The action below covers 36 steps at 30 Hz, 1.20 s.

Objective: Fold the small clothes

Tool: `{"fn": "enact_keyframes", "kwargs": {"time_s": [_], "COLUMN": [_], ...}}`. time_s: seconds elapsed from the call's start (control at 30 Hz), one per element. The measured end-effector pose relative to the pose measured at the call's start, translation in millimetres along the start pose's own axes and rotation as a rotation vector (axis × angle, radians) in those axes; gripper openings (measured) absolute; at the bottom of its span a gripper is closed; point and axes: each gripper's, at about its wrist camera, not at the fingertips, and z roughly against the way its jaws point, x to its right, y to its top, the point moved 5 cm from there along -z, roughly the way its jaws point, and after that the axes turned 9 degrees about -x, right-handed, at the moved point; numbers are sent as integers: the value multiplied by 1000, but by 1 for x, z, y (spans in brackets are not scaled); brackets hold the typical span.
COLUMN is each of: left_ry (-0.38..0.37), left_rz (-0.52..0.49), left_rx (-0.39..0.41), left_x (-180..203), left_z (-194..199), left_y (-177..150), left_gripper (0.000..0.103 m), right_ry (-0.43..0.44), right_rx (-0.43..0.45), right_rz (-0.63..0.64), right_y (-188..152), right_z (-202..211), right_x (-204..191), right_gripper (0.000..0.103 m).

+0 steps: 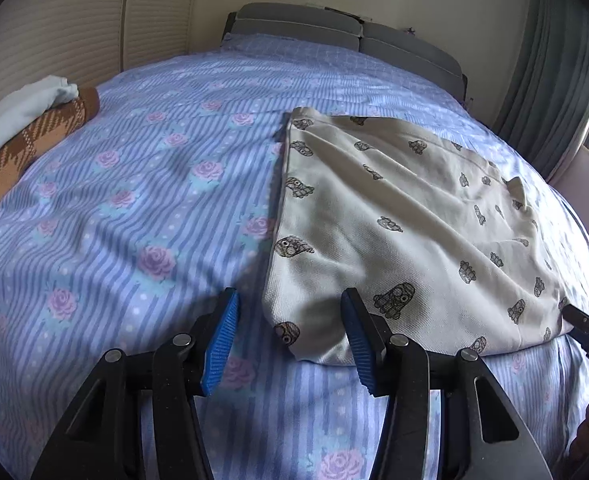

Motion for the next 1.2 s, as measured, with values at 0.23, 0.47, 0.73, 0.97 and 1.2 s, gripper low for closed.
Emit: {"fn": "enact_keyframes", "kwargs": {"time_s": [0.23,0.47,0.73,0.97,1.2], "left_ry": [12,61,46,-46,-197], "left_rz": [-1,-12,6,104,273], "left_rx": [-18,-5,-39,-89,-73], "left_x": [5,5,2,9,-1], "left_z": [4,19,20,26,13], "left_y": [-4,-8,-12,-46,-30], "left_gripper": [12,12,31,45,45], "right_ry": [-8,-90,-91,68,191], "right_rx": [17,48,40,-26,-57], "right_rz": [13,27,23,-23,-149], "right_y": [-5,-3,-12,-40,-31], "right_z": [6,25,30,31,3], "right_x": [-2,-9,-4,-20,-23], "right_gripper": [11,10,38,38,38]}}
